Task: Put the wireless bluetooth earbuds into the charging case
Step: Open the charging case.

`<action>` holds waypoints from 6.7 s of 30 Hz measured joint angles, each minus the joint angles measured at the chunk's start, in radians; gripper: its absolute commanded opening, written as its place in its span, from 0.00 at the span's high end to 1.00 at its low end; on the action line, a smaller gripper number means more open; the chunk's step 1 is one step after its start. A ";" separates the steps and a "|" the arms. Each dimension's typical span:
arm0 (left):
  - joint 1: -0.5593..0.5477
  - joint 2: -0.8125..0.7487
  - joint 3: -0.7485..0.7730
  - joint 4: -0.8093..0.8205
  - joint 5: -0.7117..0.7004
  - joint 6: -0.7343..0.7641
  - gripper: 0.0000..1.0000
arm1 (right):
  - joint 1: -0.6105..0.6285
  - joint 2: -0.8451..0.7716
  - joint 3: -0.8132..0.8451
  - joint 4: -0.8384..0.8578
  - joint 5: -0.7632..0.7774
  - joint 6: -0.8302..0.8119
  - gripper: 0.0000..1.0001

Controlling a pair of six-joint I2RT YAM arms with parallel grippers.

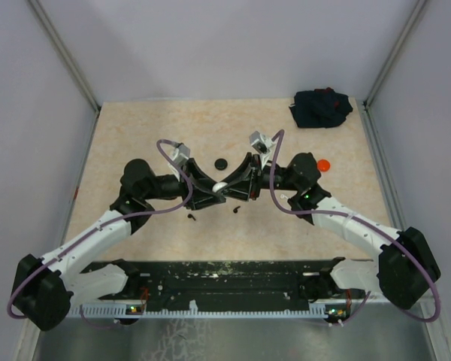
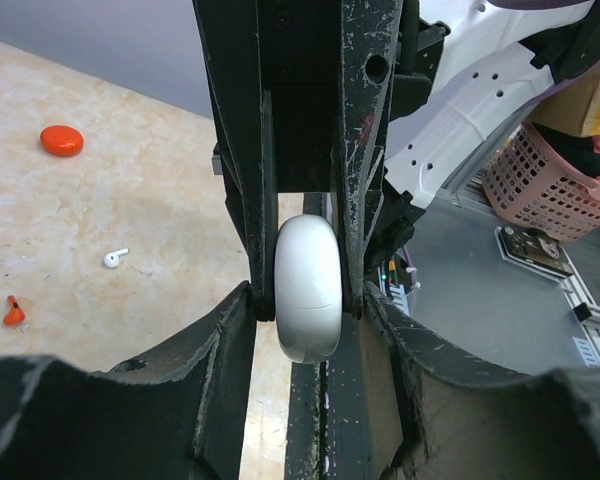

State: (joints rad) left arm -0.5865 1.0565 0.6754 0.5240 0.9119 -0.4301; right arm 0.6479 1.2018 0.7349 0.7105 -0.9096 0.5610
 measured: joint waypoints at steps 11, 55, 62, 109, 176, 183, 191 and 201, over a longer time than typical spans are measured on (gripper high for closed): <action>0.000 0.010 -0.001 0.000 -0.002 -0.019 0.57 | 0.000 -0.004 0.000 0.008 0.031 0.000 0.91; 0.001 -0.045 0.084 -0.323 0.021 0.282 1.00 | 0.017 -0.065 0.019 -0.164 0.032 -0.109 0.60; 0.002 -0.040 0.084 -0.367 0.063 0.336 1.00 | 0.010 -0.065 0.020 -0.211 0.034 -0.124 0.61; 0.009 0.012 0.114 -0.496 0.056 0.404 1.00 | -0.027 -0.069 0.076 -0.308 0.042 -0.199 0.49; 0.015 0.014 0.114 -0.525 0.136 0.410 0.87 | -0.016 -0.041 0.113 -0.531 0.045 -0.353 0.74; 0.015 0.014 0.114 -0.524 0.135 0.410 0.64 | 0.000 -0.041 0.170 -0.650 0.055 -0.441 0.86; 0.015 0.014 0.114 -0.524 0.128 0.410 0.48 | 0.042 -0.049 0.266 -0.859 0.182 -0.589 0.88; 0.015 -0.029 0.012 -0.376 0.077 0.311 0.49 | 0.106 -0.057 0.370 -1.087 0.358 -0.735 0.90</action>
State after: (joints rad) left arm -0.5713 1.0279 0.6876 0.1478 0.9890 -0.1196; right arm 0.7544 1.1450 1.1049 -0.3763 -0.5518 -0.1745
